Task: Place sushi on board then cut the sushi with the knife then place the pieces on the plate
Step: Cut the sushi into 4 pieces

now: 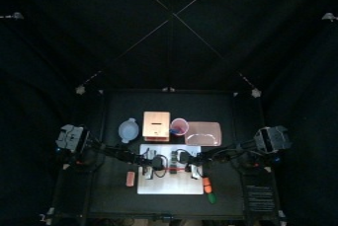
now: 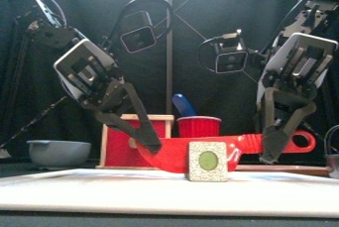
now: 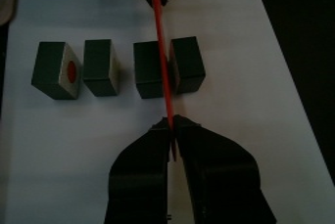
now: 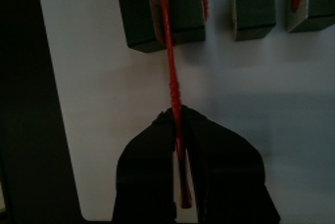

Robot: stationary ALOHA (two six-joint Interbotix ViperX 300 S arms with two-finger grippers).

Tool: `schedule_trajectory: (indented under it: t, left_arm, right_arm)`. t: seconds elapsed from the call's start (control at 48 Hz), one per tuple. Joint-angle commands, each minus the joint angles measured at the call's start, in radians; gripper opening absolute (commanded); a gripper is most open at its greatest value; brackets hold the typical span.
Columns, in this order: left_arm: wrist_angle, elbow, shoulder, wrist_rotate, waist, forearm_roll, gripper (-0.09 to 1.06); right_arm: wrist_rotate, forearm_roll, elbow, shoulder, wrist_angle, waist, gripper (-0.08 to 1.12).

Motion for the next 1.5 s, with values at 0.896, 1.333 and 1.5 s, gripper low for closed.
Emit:
schedule_trajectory:
  t: [0.896, 1.333, 1.5]
  left_arm:
    - [0.0, -0.008, -0.087, 0.009, -0.04, 0.009, 0.48]
    - [0.002, 0.009, -0.193, 0.009, 0.003, 0.112, 0.51]
    - [0.0, 0.015, -0.215, 0.009, 0.032, 0.123, 0.57]
  right_arm:
    - [0.0, 0.04, -0.032, -0.081, 0.011, 0.035, 0.4]
    - [0.002, -0.032, -0.046, -0.204, 0.018, 0.011, 0.4]
    - [0.0, -0.049, -0.043, -0.212, 0.026, -0.009, 0.4]
